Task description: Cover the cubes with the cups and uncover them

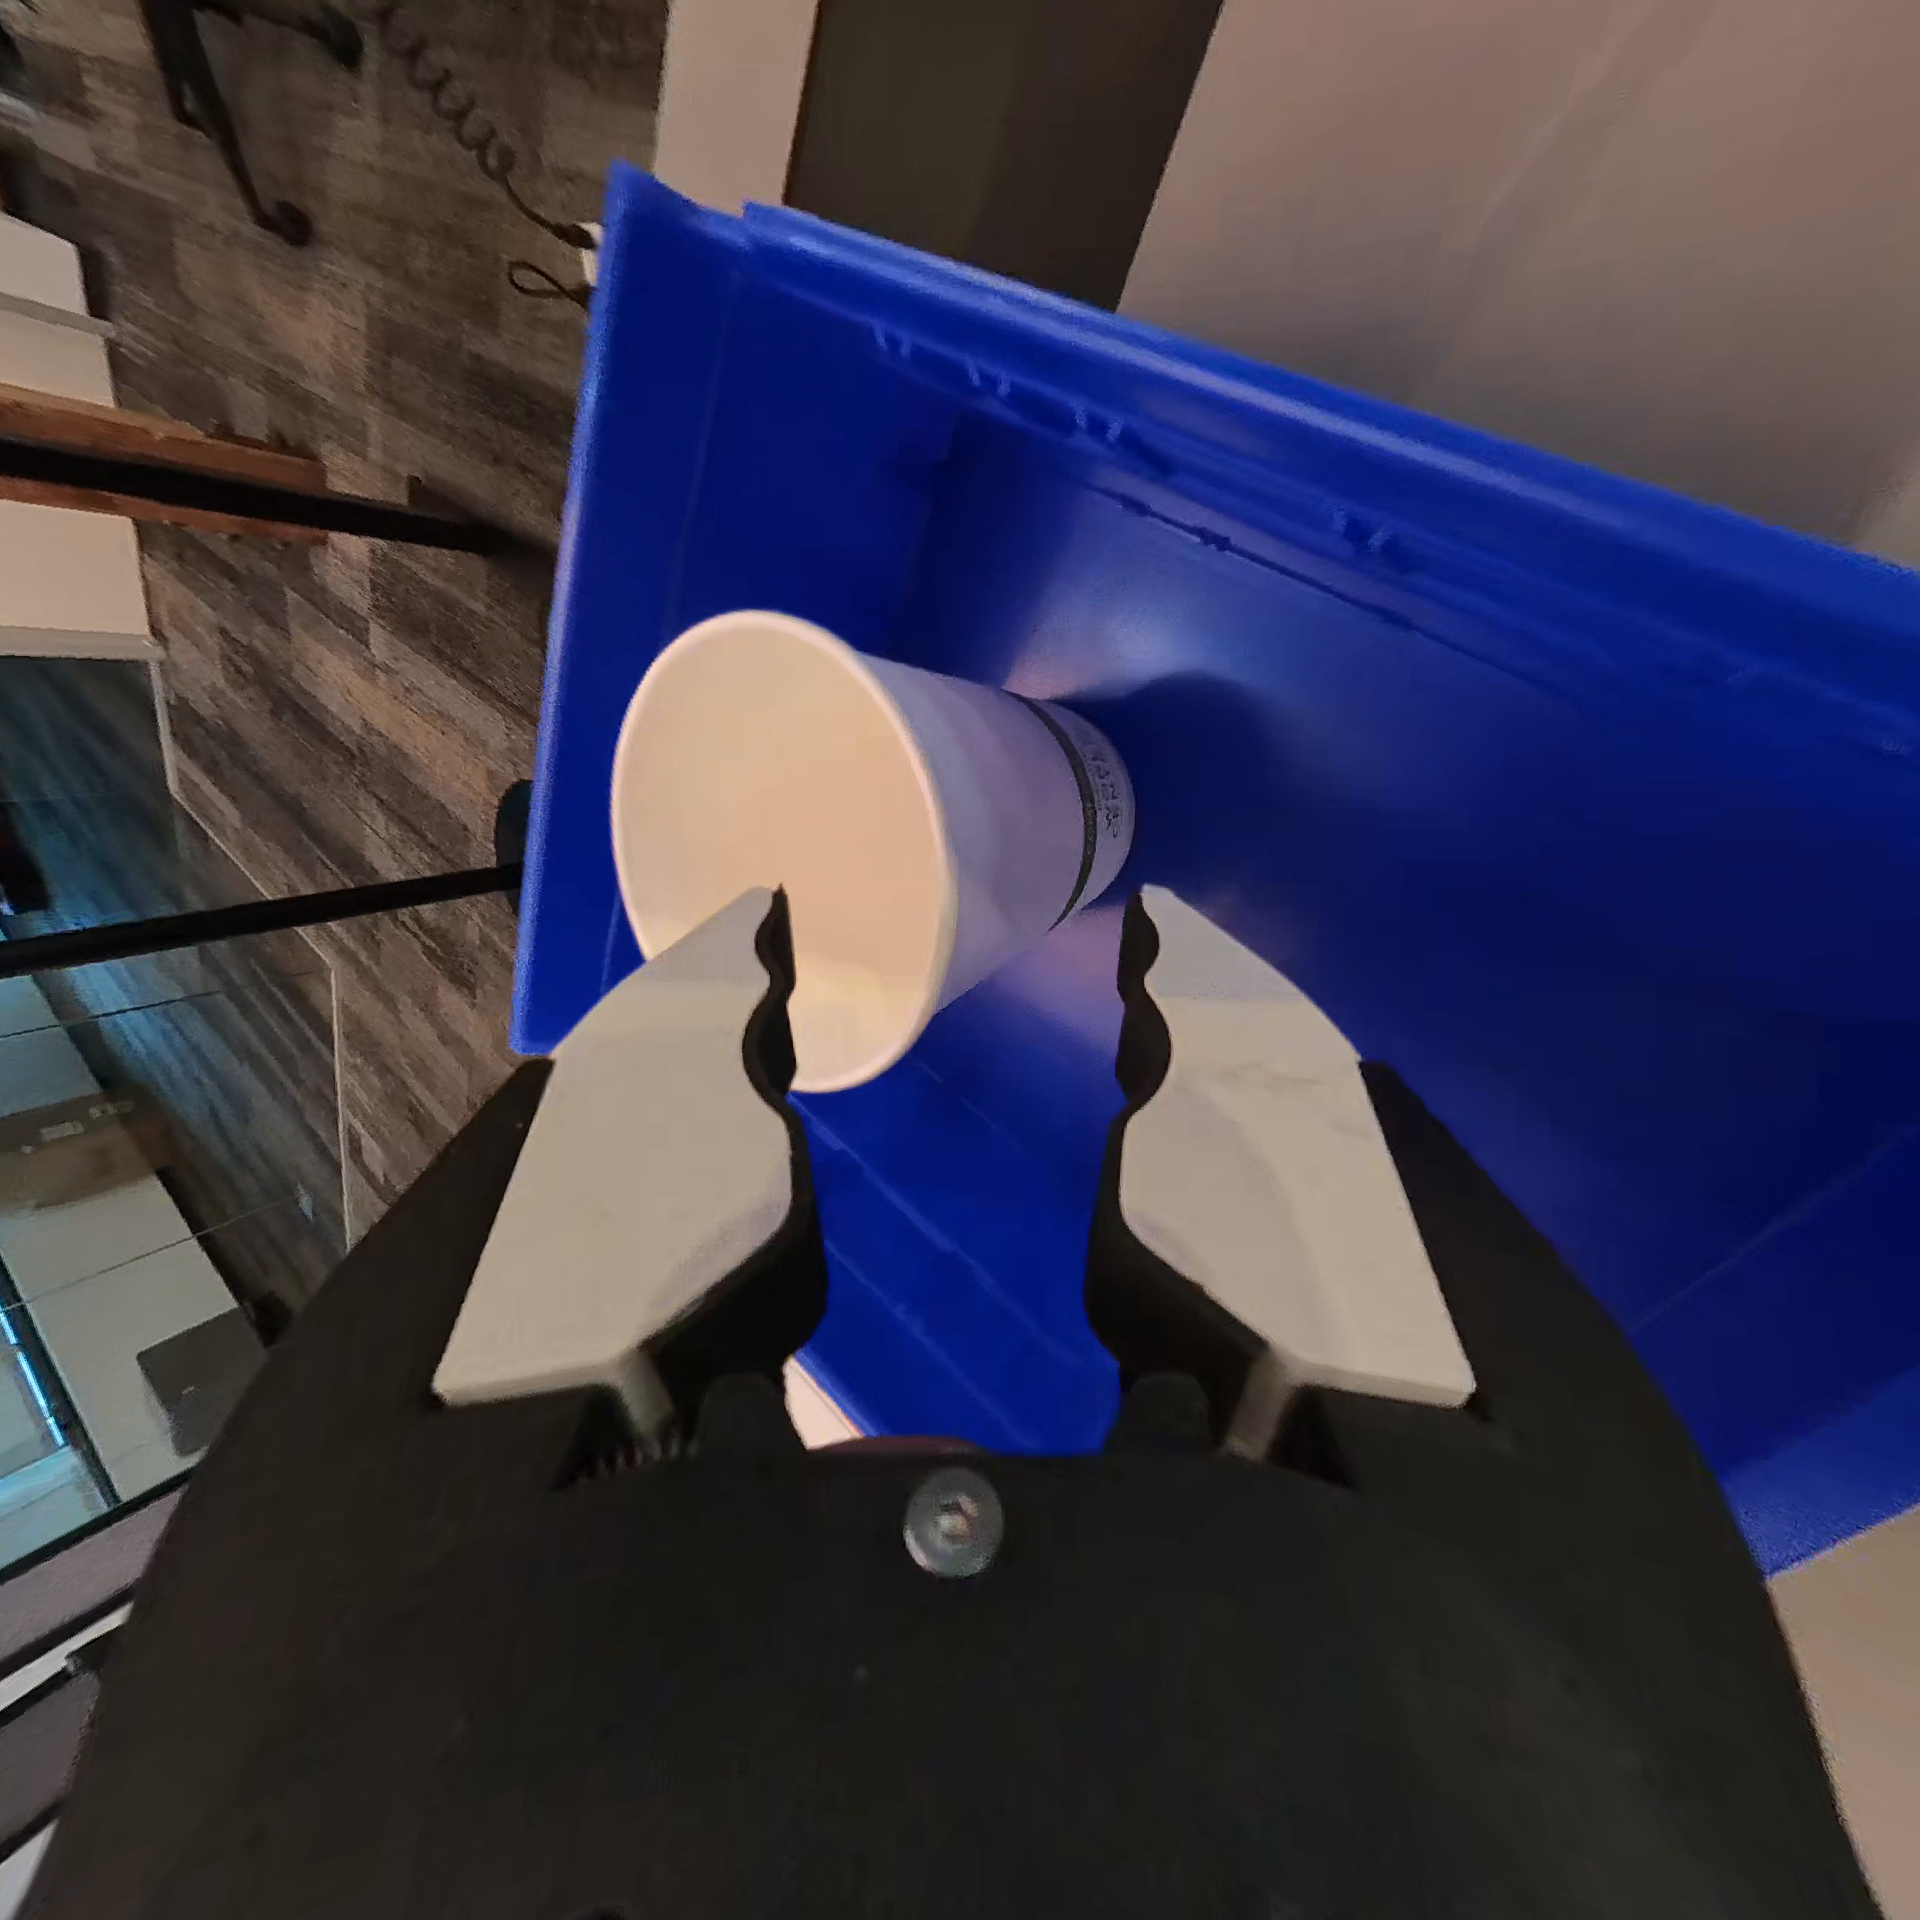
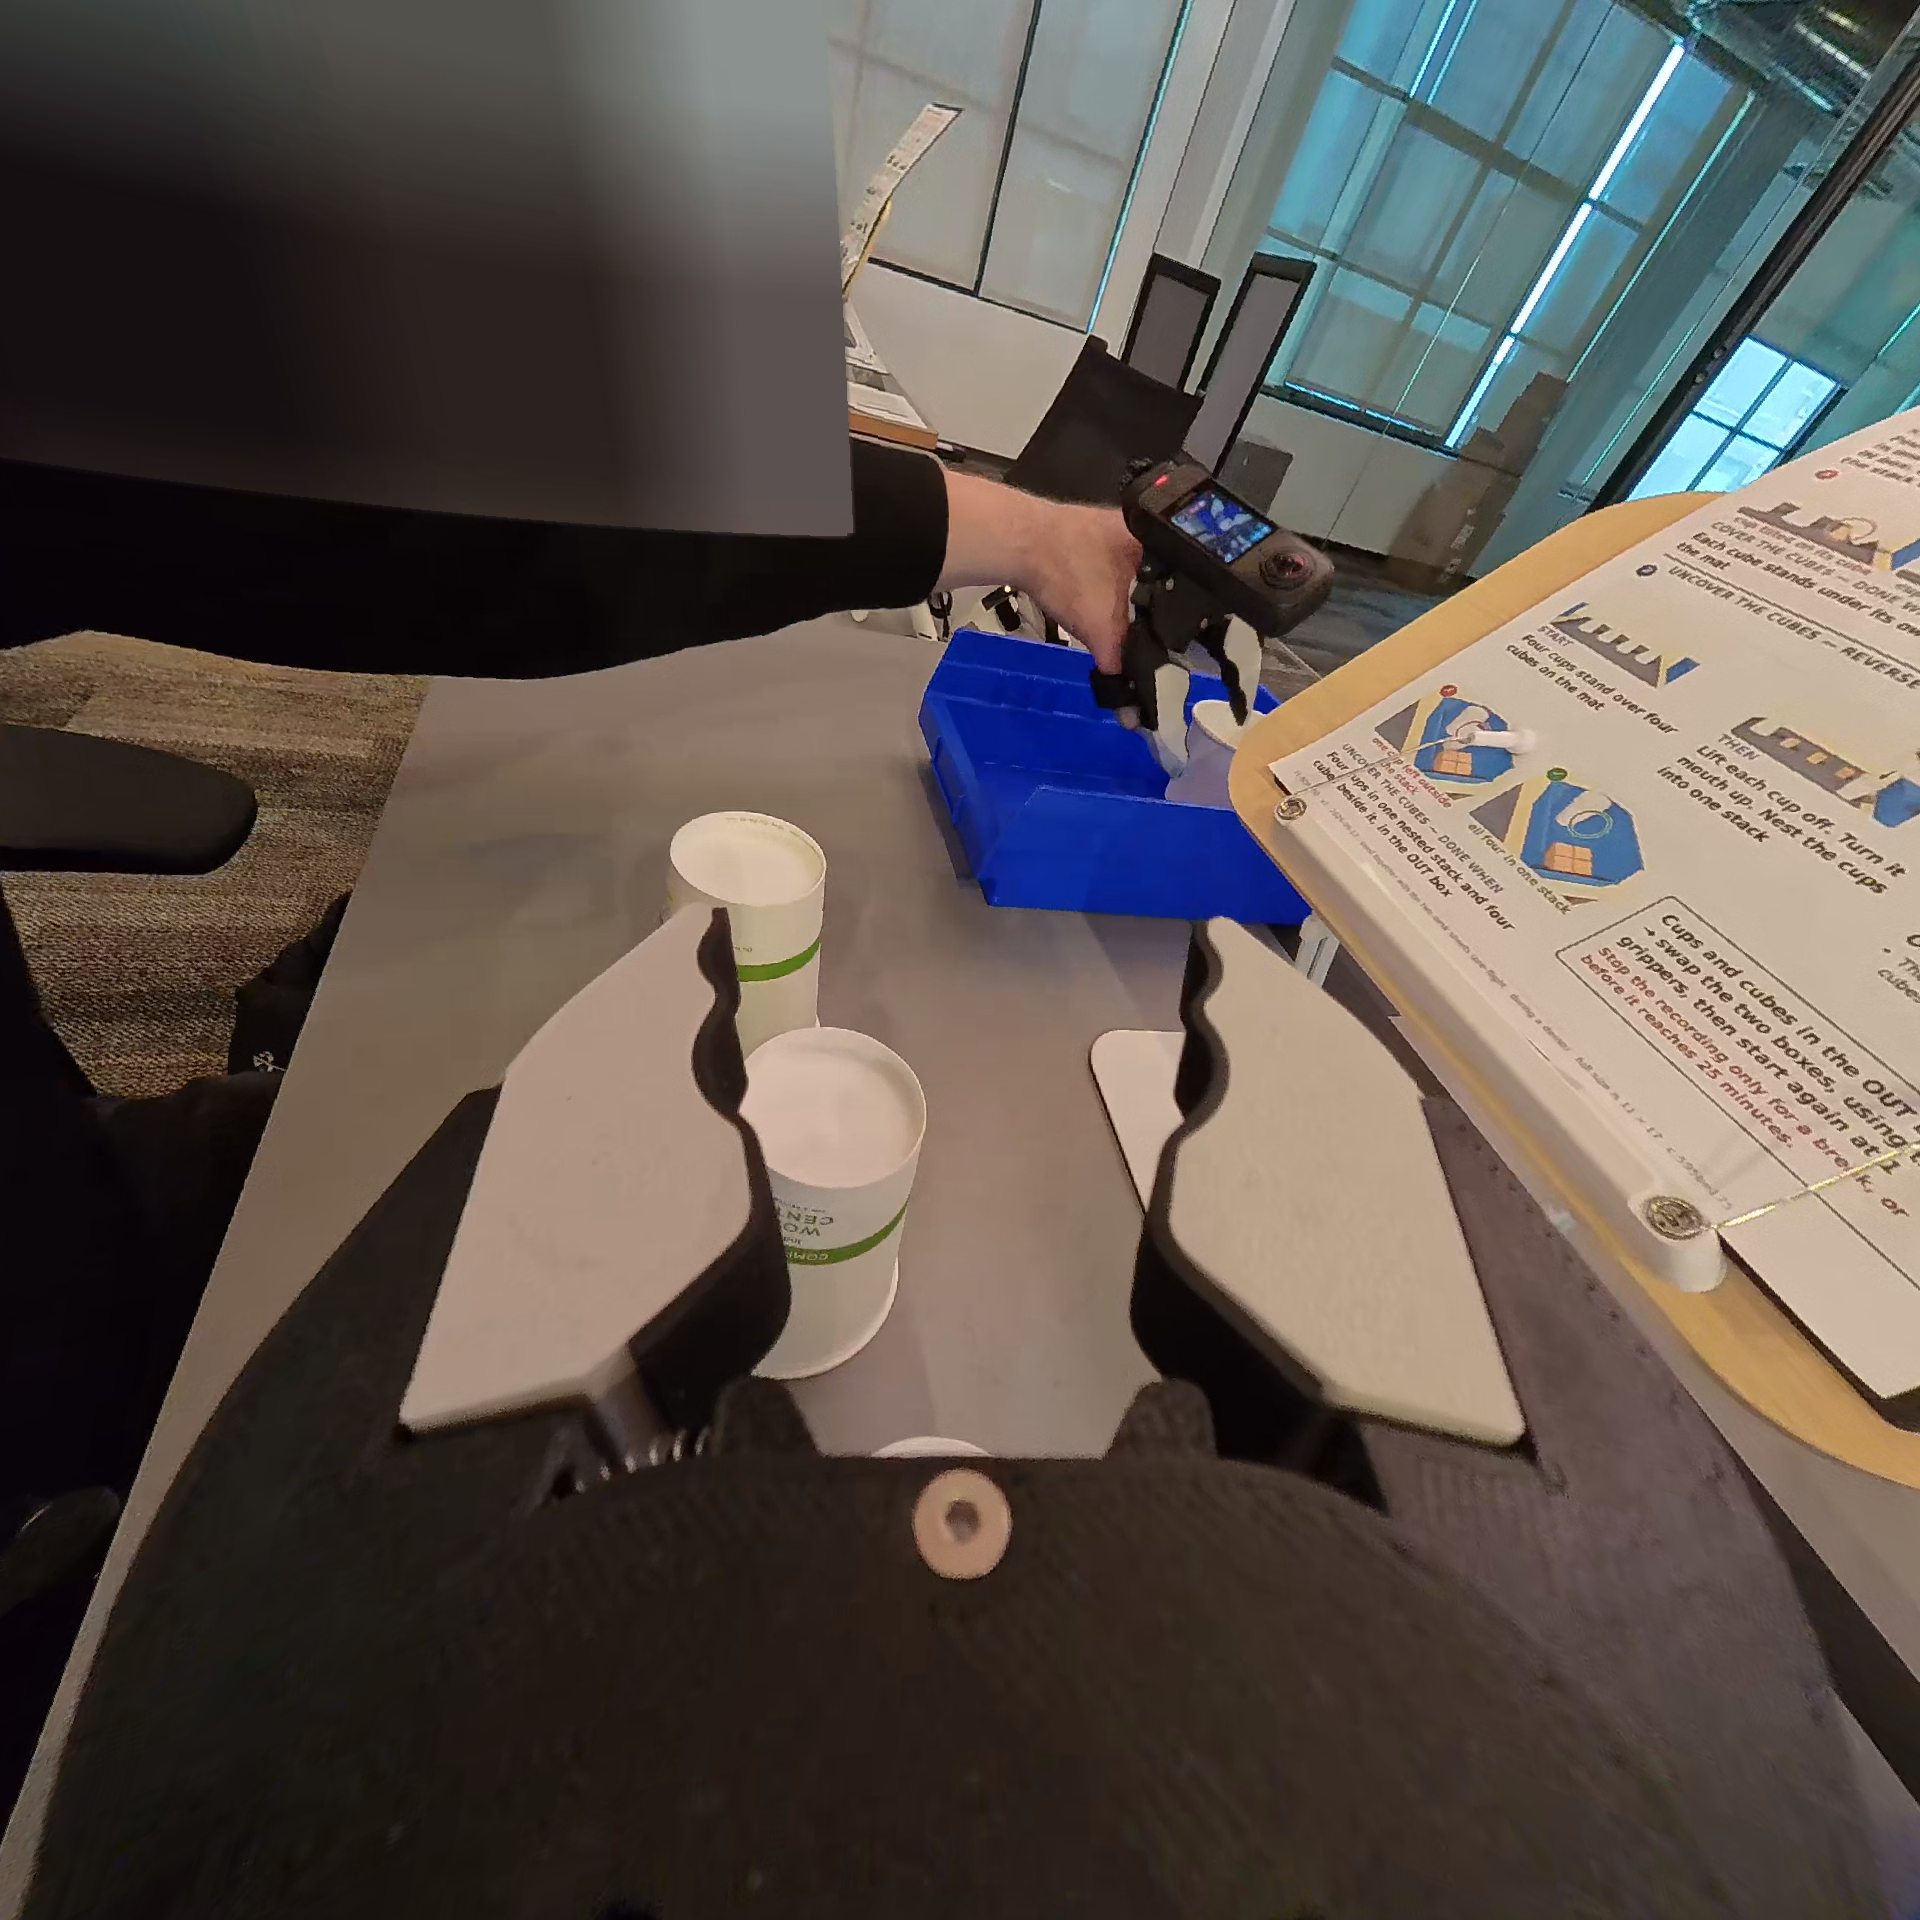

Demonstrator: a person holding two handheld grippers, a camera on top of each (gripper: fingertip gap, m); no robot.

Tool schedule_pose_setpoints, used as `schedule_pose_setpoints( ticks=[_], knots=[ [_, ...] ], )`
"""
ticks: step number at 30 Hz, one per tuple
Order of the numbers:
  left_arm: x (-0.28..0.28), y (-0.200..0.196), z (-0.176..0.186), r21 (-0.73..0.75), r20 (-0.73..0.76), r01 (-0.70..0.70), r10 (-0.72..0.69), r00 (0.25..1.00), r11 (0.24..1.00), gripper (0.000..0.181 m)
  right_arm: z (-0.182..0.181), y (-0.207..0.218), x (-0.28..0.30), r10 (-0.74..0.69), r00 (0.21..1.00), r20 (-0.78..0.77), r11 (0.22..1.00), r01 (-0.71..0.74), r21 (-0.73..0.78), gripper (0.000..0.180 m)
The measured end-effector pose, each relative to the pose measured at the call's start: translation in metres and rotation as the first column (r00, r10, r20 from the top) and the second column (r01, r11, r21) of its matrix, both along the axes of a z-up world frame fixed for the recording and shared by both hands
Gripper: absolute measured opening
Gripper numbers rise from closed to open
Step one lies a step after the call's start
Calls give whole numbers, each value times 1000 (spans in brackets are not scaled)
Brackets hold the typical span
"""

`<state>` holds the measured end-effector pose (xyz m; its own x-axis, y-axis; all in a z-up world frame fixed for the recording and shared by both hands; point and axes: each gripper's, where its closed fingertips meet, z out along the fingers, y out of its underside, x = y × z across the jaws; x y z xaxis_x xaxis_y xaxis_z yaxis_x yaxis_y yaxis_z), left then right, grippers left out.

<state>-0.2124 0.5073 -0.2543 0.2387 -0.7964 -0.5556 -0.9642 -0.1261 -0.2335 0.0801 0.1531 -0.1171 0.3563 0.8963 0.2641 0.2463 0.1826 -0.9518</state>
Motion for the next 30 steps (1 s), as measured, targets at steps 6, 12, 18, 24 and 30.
schedule_pose_setpoints(
  ticks=[6, 12, 18, 24, 30],
  knots=[
    [-4, 9, -16, -69, -41, -24, 21, 999, 997, 57, -1, 1, 3, -6, 1000, -4, 1000, 6, -5, 83],
    [-9, 8, -35, -192, -53, -68, 59, 997, 979, 5, -2, 2, 3, -5, 1000, -2, 1000, 5, -5, 83],
    [-10, -2, -9, -139, 57, -82, 91, 994, 987, 1, 2, 2, 9, -13, 1000, -14, 1000, 13, -1, 82],
    [2, -50, 51, -45, 285, -44, 55, 957, 998, 1, 7, -1, 12, -10, 1000, -24, 1000, 10, 9, 82],
    [42, -133, 127, 137, 600, 1, -84, 796, 991, 1, 19, -9, 12, 4, 998, -57, 1000, -4, 14, 83]
  ],
)
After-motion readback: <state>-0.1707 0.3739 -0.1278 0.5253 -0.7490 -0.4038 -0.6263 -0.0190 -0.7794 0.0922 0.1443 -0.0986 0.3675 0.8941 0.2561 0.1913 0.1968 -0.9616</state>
